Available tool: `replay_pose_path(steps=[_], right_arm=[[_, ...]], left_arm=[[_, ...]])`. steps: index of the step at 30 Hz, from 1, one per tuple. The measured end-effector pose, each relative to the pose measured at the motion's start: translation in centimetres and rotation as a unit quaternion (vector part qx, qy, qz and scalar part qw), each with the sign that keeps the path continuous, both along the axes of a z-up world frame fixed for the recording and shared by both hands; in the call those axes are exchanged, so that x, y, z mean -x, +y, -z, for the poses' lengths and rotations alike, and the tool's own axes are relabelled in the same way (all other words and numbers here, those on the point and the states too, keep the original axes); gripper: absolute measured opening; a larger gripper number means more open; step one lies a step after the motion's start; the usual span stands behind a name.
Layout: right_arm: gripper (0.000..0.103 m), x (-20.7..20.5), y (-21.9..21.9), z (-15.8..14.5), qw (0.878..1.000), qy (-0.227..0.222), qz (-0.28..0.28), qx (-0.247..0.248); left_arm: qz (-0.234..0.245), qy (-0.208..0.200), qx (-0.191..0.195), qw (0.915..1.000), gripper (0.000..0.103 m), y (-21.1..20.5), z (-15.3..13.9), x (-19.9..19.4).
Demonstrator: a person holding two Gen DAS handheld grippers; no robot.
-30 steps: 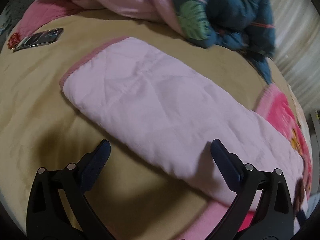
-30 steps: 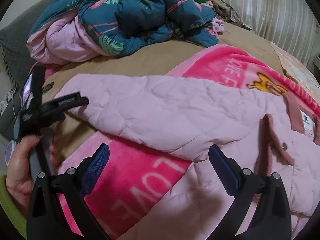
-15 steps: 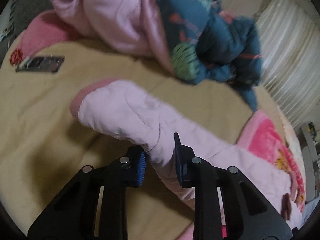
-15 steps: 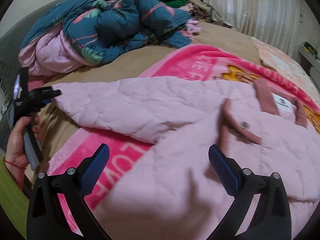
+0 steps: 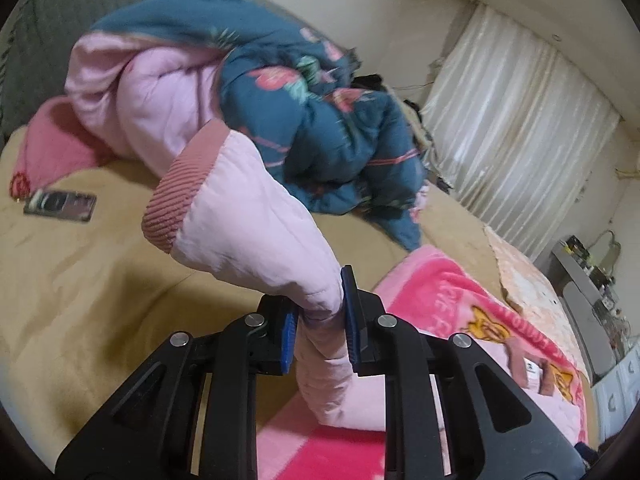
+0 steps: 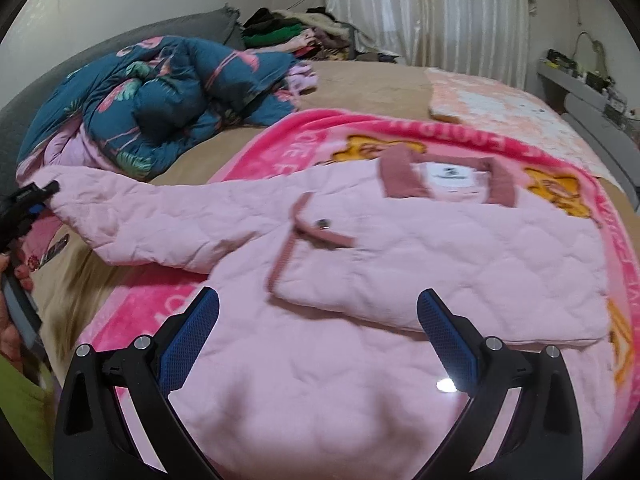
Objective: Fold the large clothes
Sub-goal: 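Grasp the sleeve cuff with the left tool and lift it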
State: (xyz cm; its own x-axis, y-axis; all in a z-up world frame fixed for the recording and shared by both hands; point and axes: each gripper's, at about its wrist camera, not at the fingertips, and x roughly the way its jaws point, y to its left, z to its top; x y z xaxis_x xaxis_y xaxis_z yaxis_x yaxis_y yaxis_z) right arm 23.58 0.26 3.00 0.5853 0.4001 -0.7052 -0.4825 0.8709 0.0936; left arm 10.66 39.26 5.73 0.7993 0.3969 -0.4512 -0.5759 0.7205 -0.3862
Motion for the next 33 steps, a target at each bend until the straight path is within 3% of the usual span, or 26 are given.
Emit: replay_pose_path(steps=[4,8,16,33], right_arm=[[0.099,0.2,-2.9,-0.8,1.000,-0.003,0.010,-0.010],[0.099,0.7,-5.0,-1.4,0.999,0.007,0.011,-0.044],[0.099,1.3,-8.3,-3.3,0.998,-0.007,0.015,-0.063],[0.099,1.0,-15.9,-4.3,0.995,-0.045,0.039,-0.081]], left_arm=[[0.016,0.007,-0.038,0.9991,0.012,-2.8,-2.0,-0.4],[0.033,0.005,-0.060,0.9976,0.012,-5.5,-4.3,-0.8],[0.061,-0.005,-0.100,0.9932,0.012,-10.8,-8.5,-1.7],[0.143,-0.003,-0.154,0.9777,0.012,-19.8,-11.7,-5.5]])
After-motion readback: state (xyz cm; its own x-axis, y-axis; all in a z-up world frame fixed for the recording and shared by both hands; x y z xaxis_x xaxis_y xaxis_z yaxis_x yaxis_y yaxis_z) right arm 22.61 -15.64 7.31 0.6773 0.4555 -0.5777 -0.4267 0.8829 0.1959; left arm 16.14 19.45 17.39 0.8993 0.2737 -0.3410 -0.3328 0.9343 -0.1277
